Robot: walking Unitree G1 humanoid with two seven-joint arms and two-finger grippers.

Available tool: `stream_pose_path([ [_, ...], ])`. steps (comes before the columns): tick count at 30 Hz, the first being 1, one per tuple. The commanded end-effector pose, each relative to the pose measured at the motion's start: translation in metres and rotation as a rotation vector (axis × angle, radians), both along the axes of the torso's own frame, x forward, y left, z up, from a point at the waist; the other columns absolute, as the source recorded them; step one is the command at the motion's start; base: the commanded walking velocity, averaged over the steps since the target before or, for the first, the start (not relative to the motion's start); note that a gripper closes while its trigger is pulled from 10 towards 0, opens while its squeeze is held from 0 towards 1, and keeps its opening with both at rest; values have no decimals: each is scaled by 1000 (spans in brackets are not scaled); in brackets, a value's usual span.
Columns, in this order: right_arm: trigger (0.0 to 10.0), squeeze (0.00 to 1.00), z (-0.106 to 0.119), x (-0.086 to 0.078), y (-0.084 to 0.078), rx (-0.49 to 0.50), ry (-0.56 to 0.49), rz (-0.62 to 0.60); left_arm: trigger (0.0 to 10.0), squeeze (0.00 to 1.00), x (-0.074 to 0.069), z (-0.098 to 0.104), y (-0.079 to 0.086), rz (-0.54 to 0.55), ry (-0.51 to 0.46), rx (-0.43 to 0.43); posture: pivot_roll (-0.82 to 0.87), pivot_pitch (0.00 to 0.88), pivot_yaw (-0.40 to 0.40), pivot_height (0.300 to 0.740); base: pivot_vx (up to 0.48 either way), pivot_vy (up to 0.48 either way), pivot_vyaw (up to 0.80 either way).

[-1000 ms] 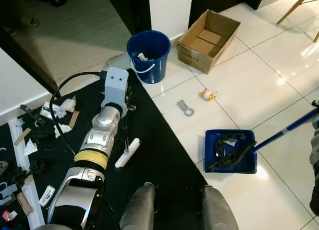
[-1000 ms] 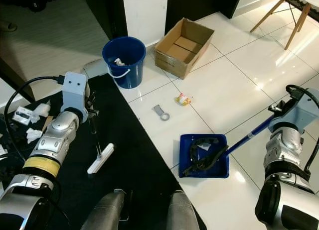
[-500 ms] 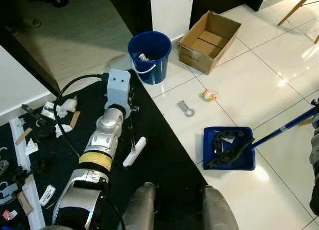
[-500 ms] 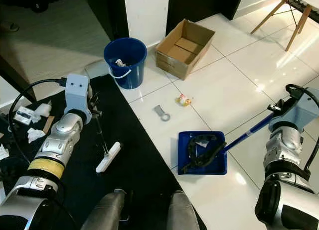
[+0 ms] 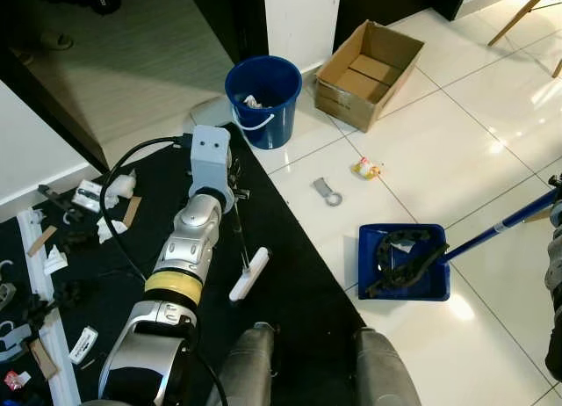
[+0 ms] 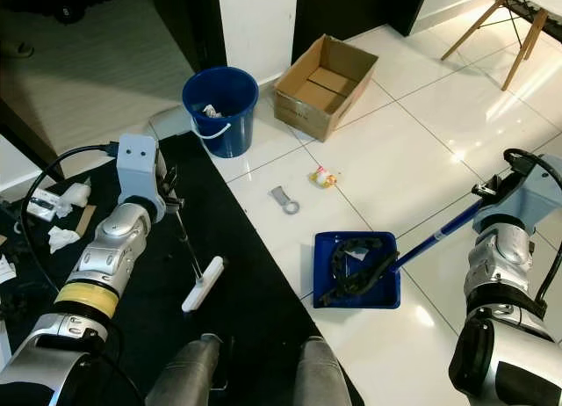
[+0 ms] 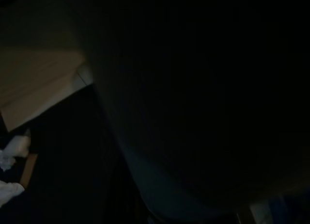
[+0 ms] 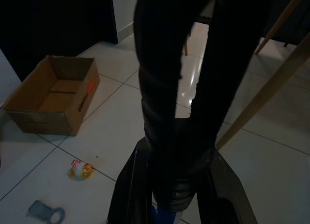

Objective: Sweep floor

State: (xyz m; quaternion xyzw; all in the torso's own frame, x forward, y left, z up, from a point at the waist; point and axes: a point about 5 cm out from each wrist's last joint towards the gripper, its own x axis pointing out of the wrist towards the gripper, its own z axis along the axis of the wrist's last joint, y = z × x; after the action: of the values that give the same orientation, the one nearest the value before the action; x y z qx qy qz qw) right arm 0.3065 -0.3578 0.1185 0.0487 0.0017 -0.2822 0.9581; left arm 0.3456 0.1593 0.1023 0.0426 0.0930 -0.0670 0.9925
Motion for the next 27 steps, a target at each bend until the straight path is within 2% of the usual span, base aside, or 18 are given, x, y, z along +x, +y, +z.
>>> stream_pose_path([
  [1,10000,0,9,0,-4,-15,-48,-19,10000,0,-1,-3,-3,-15,10,-9,11,106,23,740,285,0,0],
  [18,10000,0,9,-1,-5,-12,-54,-27,10000,0,-2,0,-5,-29,-10,-30,10,103,24,740,435,0,0],
  [27,10000,0,0,-1,3,13,-55,-15,10000,0,-1,2,-7,-30,-18,-39,12,99,26,740,449,0,0],
])
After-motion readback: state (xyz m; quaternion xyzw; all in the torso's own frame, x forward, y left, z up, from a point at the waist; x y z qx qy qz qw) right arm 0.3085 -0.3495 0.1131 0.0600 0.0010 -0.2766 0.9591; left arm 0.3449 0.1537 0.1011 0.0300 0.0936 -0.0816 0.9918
